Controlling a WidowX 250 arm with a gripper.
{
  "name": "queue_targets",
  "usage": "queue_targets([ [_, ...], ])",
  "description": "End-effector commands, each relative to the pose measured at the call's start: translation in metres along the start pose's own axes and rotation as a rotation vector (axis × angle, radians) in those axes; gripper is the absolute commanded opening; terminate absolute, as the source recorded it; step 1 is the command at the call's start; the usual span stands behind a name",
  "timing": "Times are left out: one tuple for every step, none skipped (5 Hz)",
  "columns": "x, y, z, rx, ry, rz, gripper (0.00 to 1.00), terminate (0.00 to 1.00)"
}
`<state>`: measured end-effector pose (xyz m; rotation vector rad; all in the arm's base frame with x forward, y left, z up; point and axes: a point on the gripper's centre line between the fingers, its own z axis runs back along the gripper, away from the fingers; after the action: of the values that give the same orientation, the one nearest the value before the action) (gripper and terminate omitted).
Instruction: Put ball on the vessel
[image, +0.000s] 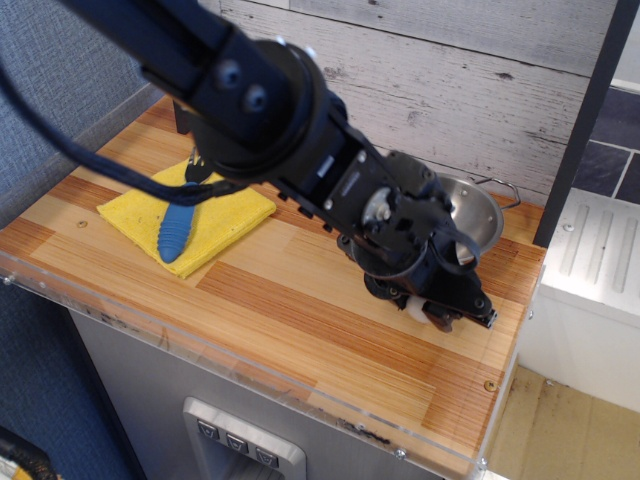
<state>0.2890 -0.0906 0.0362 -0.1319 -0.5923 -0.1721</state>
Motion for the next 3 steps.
queue_targets([
  [0.002, -0.011, 0.036, -0.048, -0.041, 0.011, 0.0, 0.0],
  [0.016, -0.008, 0.052, -0.051, -0.08, 0.015, 0.0, 0.0],
  [0.041, 0.004, 0.063, -0.031, -0.138, 0.032, 0.0, 0.0],
])
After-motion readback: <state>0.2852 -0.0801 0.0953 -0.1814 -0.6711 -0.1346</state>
